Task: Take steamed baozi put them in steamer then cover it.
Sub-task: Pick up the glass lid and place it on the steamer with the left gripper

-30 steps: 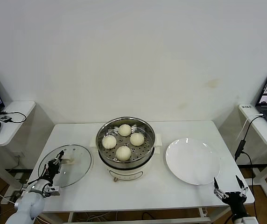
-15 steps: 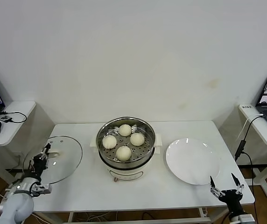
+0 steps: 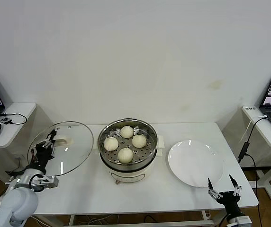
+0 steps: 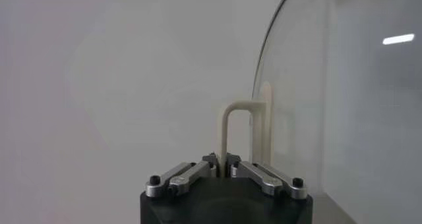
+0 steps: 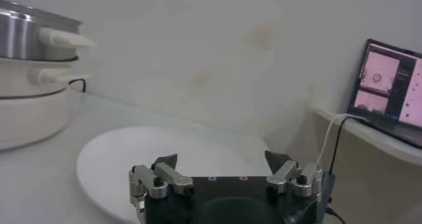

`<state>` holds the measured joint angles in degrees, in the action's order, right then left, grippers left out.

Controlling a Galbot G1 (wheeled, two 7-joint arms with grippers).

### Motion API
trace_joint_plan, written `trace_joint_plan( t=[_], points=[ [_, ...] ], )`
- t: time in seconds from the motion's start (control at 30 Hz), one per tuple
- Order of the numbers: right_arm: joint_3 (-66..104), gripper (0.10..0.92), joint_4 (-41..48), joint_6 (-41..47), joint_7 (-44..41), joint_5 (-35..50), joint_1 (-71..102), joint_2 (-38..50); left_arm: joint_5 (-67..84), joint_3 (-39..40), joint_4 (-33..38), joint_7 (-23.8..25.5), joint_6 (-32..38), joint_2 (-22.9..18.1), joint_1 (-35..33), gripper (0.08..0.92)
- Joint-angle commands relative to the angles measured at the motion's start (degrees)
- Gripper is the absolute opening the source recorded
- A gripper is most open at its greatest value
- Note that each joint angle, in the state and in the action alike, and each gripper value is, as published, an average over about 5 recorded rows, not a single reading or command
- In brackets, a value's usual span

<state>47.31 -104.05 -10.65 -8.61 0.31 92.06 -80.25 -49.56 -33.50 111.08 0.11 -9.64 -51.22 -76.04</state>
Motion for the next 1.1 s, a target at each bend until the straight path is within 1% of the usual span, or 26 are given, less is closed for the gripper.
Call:
trace_joint_plan(
  t=[0.03,0.27,0.43,0.57,0.77,0.9,1.1],
  points=[
    [0.0,0.823,-0.4,-0.3,1.4,-4.4,-0.7,-4.6,2.0,13.2,8.2,5.0,-8.9,1.3,7.1,0.143],
    [-0.3,0.823,0.3,-1.1,3.8,-7.5,-0.5,-8.4,-2.4,21.8,5.6,8.9,-13.2,-2.5,15.2,0.143],
    [-1.1,0.823,2.0,-2.2,5.0,-8.8,-0.5,-8.3,-8.9,26.7,2.2,11.7,-16.5,-8.2,22.2,0.143],
    [-2.1,0.823,2.6,-2.5,5.5,-9.4,-0.7,-8.5,-14.1,28.4,-0.9,13.2,-18.1,-12.2,25.8,0.143],
    [-2.1,0.823,3.0,-2.7,5.8,-9.9,-1.3,-8.7,-22.3,29.5,-3.4,16.0,-18.8,-17.6,27.6,0.143],
    [-2.1,0.823,3.2,-2.9,5.9,-9.9,-1.2,-8.7,-26.7,30.4,-4.2,17.6,-18.7,-22.2,27.4,0.143],
    [-2.0,0.823,4.1,-3.6,6.0,-9.9,-0.9,-8.8,-30.5,31.8,-5.8,18.5,-18.4,-27.3,26.6,0.143]
  ],
)
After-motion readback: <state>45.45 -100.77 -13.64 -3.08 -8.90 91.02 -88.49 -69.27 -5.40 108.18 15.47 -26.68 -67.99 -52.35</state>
